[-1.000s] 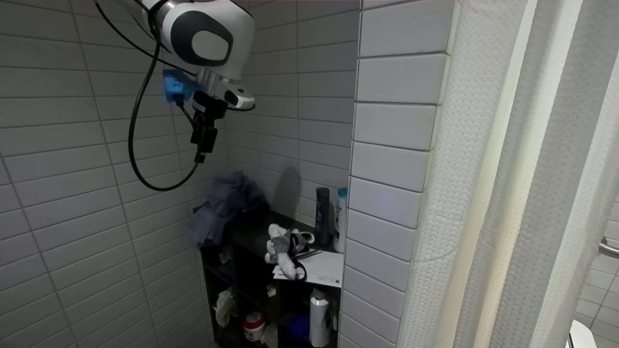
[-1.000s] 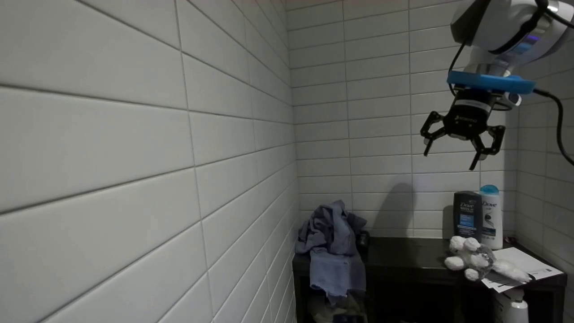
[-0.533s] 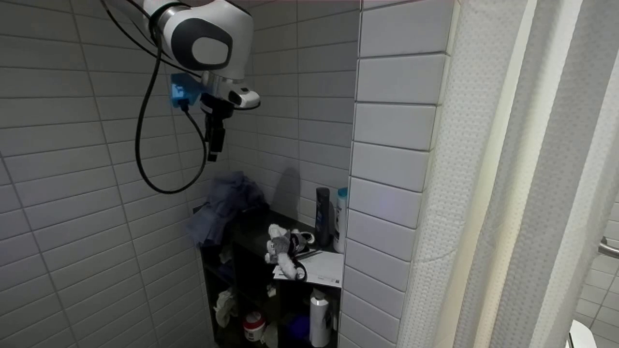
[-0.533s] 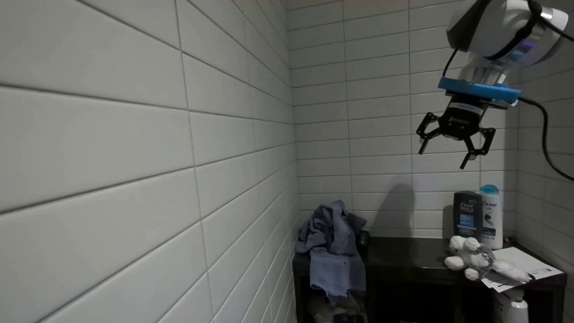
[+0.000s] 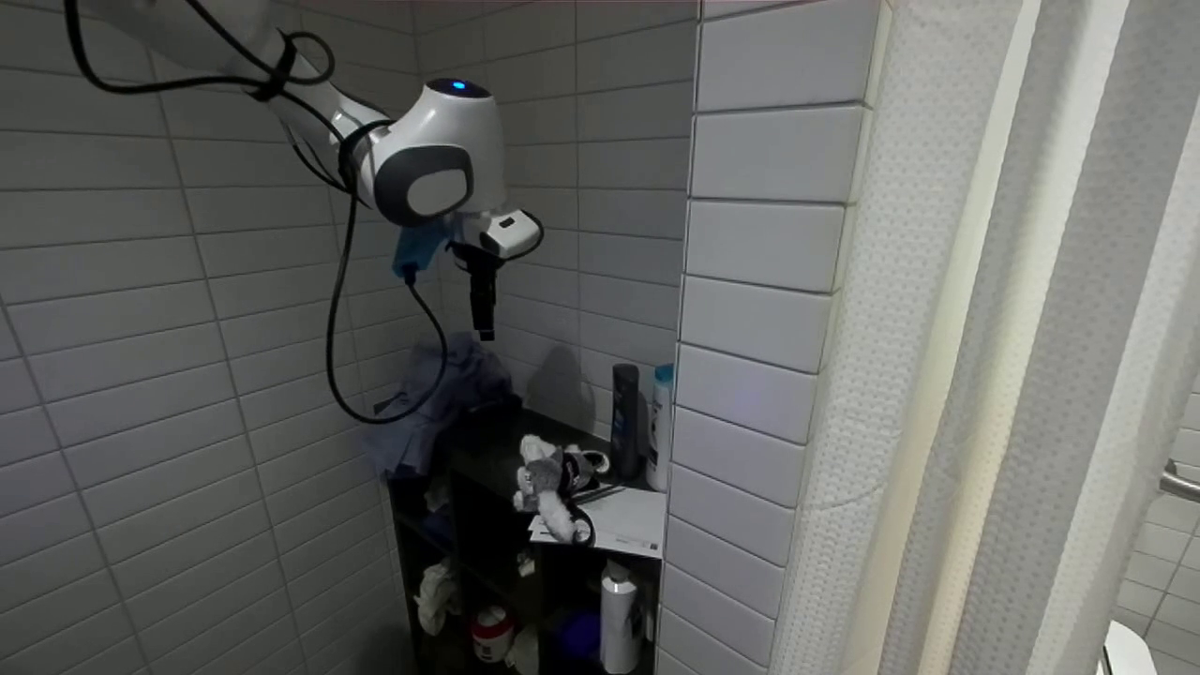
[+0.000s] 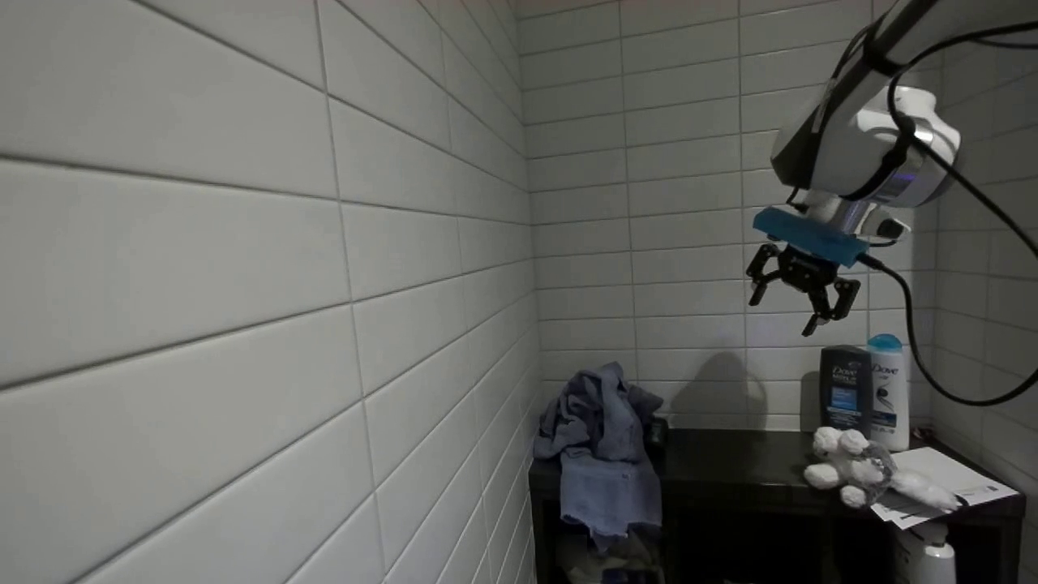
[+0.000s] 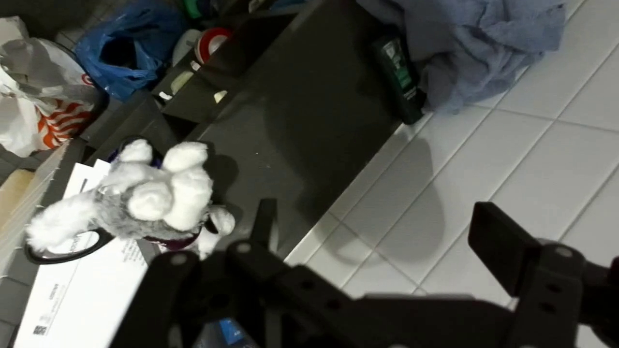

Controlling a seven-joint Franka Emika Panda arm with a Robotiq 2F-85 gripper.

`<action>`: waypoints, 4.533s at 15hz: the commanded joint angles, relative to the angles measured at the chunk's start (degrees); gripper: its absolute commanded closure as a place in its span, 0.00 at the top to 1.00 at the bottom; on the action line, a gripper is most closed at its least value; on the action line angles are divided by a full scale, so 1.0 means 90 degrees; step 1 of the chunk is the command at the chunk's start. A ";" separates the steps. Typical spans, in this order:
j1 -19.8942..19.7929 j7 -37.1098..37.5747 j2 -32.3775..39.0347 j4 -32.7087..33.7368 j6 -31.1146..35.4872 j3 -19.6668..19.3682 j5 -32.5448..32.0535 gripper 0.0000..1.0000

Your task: Remove the doll from the top of the cabinet

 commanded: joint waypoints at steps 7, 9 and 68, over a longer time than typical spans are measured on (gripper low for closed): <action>-0.0207 0.1855 -0.0621 0.0085 -0.2584 -0.0379 -0.2875 1.00; -0.0254 0.2317 -0.0617 0.0164 -0.2472 -0.0359 -0.3356 1.00; -0.0816 -0.1540 0.3344 0.4242 -0.6599 -0.0451 -0.0634 1.00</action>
